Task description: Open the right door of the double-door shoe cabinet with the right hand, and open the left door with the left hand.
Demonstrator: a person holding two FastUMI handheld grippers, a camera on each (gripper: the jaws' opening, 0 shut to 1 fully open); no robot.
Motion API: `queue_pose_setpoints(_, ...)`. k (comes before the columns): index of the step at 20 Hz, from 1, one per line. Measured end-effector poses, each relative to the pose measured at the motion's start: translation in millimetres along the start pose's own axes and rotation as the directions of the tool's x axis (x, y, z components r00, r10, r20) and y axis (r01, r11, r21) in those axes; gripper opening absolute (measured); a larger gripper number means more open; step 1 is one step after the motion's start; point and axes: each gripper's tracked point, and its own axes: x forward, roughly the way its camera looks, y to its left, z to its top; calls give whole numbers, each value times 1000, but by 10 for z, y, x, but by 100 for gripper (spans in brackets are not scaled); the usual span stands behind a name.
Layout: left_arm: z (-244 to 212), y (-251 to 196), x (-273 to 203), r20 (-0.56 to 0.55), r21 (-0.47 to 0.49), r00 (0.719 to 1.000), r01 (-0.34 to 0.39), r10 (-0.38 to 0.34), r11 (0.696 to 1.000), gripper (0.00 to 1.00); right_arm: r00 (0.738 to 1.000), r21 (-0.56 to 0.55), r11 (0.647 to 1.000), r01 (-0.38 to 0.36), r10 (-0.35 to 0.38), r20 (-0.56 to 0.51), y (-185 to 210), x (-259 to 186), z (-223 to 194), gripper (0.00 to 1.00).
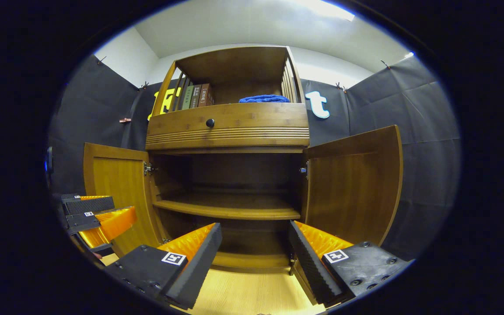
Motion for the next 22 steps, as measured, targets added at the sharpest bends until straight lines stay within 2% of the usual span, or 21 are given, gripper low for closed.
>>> queue_pose_setpoints(2, -5, -15, 12, -5, -14, 1000, 8, -8, 1000, 96, 1000, -1, 1000, 6, -6, 5, -20, -2, 9, 100)
queue_pose_setpoints(4, -21, -18, 21, -14, -17, 1000, 7, -7, 1000, 96, 1000, -1, 1000, 1, -1, 11, -23, -14, 21, 94)
queue_pose_setpoints(5, -34, -22, 25, -20, -18, 1000, 8, -9, 1000, 96, 1000, -3, 1000, 2, -1, 12, -28, -7, 27, 94)
queue_pose_setpoints(6, -39, -17, 32, -23, -20, 1000, 7, -7, 1000, 97, 1000, -4, 1000, 1, -1, 12, -33, -7, 30, 98)
queue_pose_setpoints(22, -32, -17, 38, -28, -18, 1000, 9, -9, 1000, 96, 1000, -31, 1000, -6, 6, 22, -18, -6, 58, 98)
